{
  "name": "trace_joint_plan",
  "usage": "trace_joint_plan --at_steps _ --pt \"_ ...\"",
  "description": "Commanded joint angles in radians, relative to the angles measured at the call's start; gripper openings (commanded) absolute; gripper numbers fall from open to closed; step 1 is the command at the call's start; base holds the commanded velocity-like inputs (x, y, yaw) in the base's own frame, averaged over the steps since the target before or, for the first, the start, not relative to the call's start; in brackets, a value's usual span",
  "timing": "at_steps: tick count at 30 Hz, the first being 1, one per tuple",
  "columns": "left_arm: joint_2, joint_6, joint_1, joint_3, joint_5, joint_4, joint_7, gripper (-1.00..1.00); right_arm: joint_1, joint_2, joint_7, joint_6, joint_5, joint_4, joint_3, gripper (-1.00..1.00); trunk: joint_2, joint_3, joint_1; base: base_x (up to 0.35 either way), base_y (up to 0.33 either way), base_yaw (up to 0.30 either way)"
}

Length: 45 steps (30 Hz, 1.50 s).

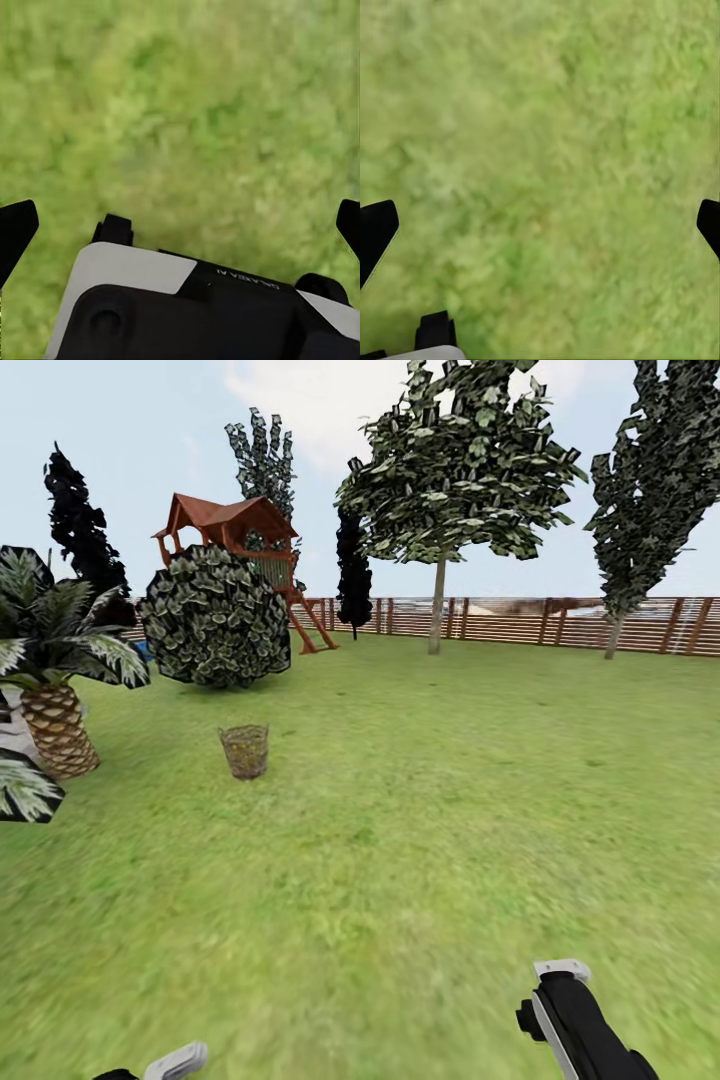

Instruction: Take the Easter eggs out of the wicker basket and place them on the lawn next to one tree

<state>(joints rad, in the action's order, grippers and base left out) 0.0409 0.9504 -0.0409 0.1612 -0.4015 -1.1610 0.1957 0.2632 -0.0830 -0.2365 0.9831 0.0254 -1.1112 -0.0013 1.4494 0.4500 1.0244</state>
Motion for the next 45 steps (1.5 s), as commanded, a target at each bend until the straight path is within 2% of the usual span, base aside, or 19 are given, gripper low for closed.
trace_joint_plan --at_steps 1,5,9,12,14,15,22,25,45 --pt "0.002 0.003 -0.001 -0.002 -0.01 -0.001 0.01 1.0 0.001 -0.001 0.001 0.005 0.002 -0.001 0.0 1.0 0.001 0.001 0.001 0.346 0.0 0.0" --pt "0.011 0.006 -0.001 -0.006 -0.007 -0.01 0.011 1.0 0.001 -0.001 0.002 0.005 0.001 -0.001 -0.024 1.0 0.001 0.001 0.001 0.346 0.0 0.0" --pt "0.011 0.012 -0.004 -0.01 0.014 -0.035 0.013 1.0 0.001 0.001 0.002 0.005 0.003 0.002 -0.035 1.0 0.001 0.001 0.001 0.346 0.0 0.0" --pt "0.009 0.018 -0.067 -0.01 0.043 -0.031 0.014 1.0 0.001 0.002 0.002 0.005 0.006 0.006 -0.034 1.0 0.001 0.001 0.001 0.346 0.0 0.0" --pt "0.011 0.024 -0.136 -0.011 0.052 0.03 0.014 1.0 0.001 0.002 0.002 0.005 0.007 0.008 -0.035 1.0 0.001 0.001 0.001 0.346 0.0 0.0" --pt "0.012 0.024 -0.152 -0.011 0.055 0.064 0.014 1.0 0.001 0.002 0.002 0.005 0.007 0.008 -0.035 1.0 0.001 0.001 0.001 0.346 0.0 0.0" --pt "0.032 0.019 -0.194 -0.01 0.061 0.252 0.015 1.0 0.001 0.001 0.002 0.005 0.007 0.026 -0.035 1.0 0.001 0.001 0.001 0.346 0.0 0.0" --pt "0.036 0.018 -0.24 -0.009 0.06 0.296 0.015 1.0 0.001 0.0 0.002 0.005 0.006 0.033 -0.036 1.0 0.001 0.001 0.001 0.346 0.0 0.0" --pt "0.035 0.015 -0.254 -0.009 0.055 0.287 0.007 1.0 0.001 0.003 0.002 0.005 0.015 0.036 -0.025 1.0 0.001 0.001 0.001 0.346 0.0 0.0"
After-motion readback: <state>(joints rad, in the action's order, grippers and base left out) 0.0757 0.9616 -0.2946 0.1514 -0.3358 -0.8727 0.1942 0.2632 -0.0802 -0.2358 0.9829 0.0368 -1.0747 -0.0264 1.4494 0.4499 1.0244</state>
